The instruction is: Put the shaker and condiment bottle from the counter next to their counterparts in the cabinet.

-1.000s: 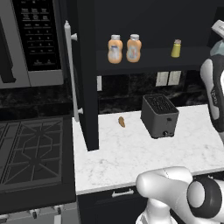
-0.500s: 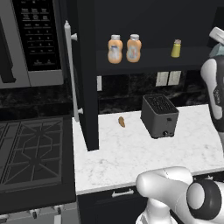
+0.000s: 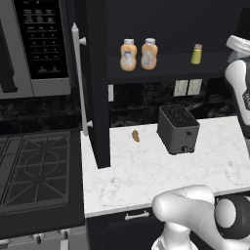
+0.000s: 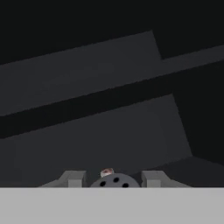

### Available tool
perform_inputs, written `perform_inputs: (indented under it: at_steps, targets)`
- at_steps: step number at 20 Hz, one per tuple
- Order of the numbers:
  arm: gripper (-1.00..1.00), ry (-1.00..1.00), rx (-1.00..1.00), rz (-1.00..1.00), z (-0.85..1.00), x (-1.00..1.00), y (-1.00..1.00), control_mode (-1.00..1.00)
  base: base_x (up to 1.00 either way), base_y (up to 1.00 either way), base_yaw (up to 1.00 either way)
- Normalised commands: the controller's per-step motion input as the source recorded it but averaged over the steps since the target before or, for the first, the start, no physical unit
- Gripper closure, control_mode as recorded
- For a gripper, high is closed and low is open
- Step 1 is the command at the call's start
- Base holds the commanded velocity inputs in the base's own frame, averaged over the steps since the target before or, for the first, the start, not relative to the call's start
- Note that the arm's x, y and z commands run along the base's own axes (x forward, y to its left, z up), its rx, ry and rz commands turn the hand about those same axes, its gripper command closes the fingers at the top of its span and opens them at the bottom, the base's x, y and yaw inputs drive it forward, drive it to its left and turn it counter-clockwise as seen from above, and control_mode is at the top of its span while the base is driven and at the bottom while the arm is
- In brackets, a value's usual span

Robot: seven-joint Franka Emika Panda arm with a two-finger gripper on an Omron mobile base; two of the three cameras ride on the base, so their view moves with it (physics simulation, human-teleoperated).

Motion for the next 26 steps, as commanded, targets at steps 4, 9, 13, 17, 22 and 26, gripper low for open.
perform_inputs:
  at_steps: [4,9,13,17,22,26]
  targets:
    - [1.0,0.03,-0.02,0.01,0.0,0.01,0.03,-1.0,0.0,0.0,0.0]
    - [1.0,0.09,-0.18,0.05,-0.18,0.02,0.0,-1.0,0.0,0.0,0.0]
    - [1.0,0.19,-0.19,0.08,-0.24,0.2,0.0,-1.0,0.0,0.0,0.0]
    - [1.0,0.09,-0.01,0.04,0.0,0.28,0.02,-1.0,0.0,0.0,0.0]
    - [1.0,0.03,0.0,0.05,0.0,0.4,0.0,-1.0,0.0,0.0,0.0]
    - [1.0,0.0,0.0,0.1,-0.06,0.54,0.0,-1.0,0.0,0.0,0.0]
